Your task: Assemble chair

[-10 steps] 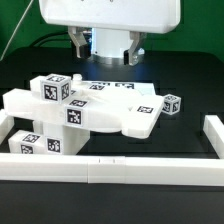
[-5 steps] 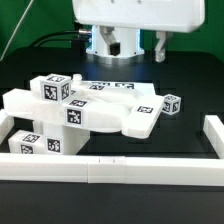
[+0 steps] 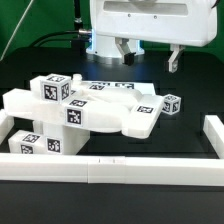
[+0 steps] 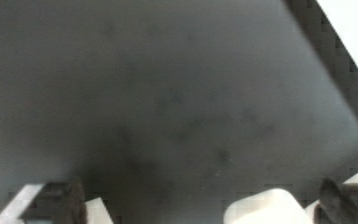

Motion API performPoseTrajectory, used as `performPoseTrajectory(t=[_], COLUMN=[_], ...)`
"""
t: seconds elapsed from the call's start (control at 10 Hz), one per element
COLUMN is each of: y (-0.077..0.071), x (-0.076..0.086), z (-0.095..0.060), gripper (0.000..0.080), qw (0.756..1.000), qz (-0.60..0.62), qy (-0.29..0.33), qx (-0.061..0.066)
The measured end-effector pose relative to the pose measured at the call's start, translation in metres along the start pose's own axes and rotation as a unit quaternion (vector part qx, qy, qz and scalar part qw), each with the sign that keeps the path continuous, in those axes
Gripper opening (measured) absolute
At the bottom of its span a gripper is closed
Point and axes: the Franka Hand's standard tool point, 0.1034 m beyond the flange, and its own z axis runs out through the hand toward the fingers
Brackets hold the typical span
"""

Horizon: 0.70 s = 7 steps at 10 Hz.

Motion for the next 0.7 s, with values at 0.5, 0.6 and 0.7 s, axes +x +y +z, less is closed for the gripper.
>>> performPoseTrajectory(t=[0.5,0.6,0.7], y=[-0.007,-0.007,-0.004], x=[-0.042,-0.051,-0.054], z=[0.026,0.035,0.04], gripper=[0.0649,0.0649,0.0649], qw=[0.998,0.998,0.999], qz=[-0.053,-0.038,-0.021], qy=[0.043,0.045,0.044], qx=[0.01,0.013,0.018])
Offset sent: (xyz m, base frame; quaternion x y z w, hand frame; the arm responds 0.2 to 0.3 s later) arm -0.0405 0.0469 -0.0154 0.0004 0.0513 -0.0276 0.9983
